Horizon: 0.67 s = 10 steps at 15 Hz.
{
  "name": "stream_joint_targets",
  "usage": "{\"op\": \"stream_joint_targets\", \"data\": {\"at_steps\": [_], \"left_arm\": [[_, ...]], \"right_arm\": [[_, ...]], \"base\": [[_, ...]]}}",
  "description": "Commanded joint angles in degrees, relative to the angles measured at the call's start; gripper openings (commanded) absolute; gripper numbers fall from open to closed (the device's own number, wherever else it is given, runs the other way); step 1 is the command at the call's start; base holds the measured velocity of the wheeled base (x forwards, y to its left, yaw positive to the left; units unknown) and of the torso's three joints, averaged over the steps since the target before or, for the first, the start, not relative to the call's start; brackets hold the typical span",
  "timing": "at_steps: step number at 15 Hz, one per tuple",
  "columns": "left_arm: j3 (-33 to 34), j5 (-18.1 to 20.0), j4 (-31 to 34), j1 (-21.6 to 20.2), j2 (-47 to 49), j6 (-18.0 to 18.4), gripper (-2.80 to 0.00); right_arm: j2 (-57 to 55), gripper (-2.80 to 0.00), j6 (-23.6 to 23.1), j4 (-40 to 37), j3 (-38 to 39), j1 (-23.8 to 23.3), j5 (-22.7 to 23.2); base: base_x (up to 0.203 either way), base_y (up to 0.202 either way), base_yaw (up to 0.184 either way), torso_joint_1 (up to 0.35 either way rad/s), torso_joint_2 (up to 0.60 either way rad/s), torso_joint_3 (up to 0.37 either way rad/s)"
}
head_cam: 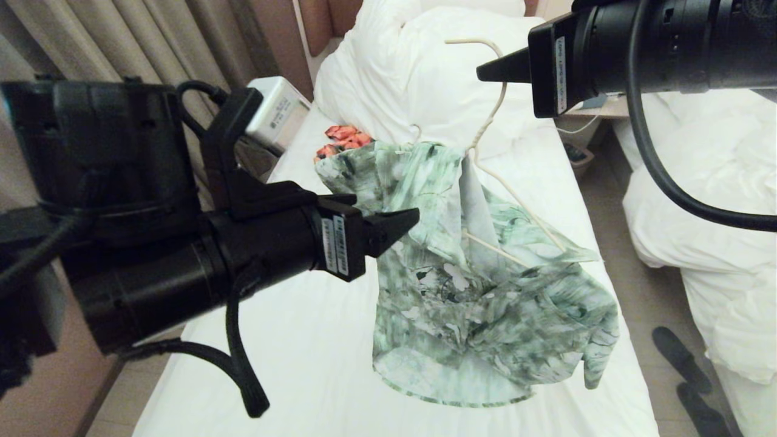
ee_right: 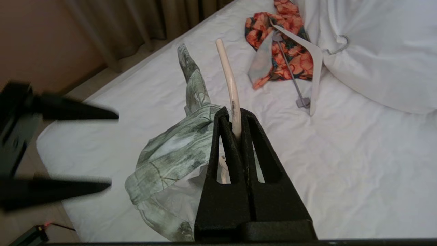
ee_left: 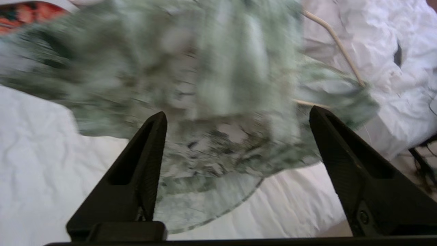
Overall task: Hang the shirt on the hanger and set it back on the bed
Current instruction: Take the clothes hanger out of the clothes
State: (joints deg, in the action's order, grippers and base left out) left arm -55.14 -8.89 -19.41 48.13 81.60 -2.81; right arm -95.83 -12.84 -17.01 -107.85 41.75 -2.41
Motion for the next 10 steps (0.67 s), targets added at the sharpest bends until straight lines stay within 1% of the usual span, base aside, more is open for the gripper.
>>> {"op": "stream_joint_targets", "data": {"at_steps": [1, 2, 3, 4, 5, 6, 7, 9, 10], "left_arm": [[-1.19, 3.26, 0.81, -3.89, -2.6, -0.12, 0.0], [-1.42, 5.49, 2.17, -5.64, -3.5, -0.16, 0.0], [-2.29, 7.02, 4.79, -7.88, -4.68, -0.17, 0.0], [-3.71, 8.72, 8.06, -10.57, -5.79, -0.19, 0.0], [-5.33, 11.4, 12.08, -13.46, -7.33, -0.23, 0.0], [-6.59, 15.04, 15.59, -15.96, -8.94, -0.24, -2.8], [-7.78, 17.34, 17.97, -17.8, -9.92, -0.24, -2.8], [-10.12, 18.15, 23.61, -19.78, -10.38, -0.1, -2.8], [-10.93, 18.34, 25.75, -20.43, -10.28, 0.05, -2.8]], "right_arm": [[0.29, -2.8, -0.08, -0.08, 0.3, -0.24, 1.26], [0.29, -2.8, -0.15, -0.12, 0.58, -1.34, 3.27], [0.29, -2.8, -0.28, -0.13, 0.91, -2.72, 6.53], [0.29, -2.8, -0.63, -0.27, 1.11, -4.26, 10.14], [0.29, -2.8, -1.16, -0.52, 1.26, -6.08, 14.58], [0.19, -2.8, -1.51, -0.83, 1.23, -8.35, 19.2], [-0.06, -2.8, -1.96, -1.06, 0.93, -10.59, 23.37], [-1.23, -2.8, -2.76, -1.42, 0.61, -15.55, 35.35], [-2.03, -2.8, -3.97, -1.72, 0.75, -17.67, 40.38]], "base": [[0.0, 0.0, 0.0, 0.0, 0.0, 0.0], [0.0, 0.0, 0.0, 0.0, 0.0, 0.0], [0.0, 0.0, 0.0, 0.0, 0.0, 0.0], [0.0, 0.0, 0.0, 0.0, 0.0, 0.0], [0.0, 0.0, 0.0, 0.0, 0.0, 0.0], [0.0, 0.0, 0.0, 0.0, 0.0, 0.0], [0.0, 0.0, 0.0, 0.0, 0.0, 0.0], [0.0, 0.0, 0.0, 0.0, 0.0, 0.0], [0.0, 0.0, 0.0, 0.0, 0.0, 0.0]]}}
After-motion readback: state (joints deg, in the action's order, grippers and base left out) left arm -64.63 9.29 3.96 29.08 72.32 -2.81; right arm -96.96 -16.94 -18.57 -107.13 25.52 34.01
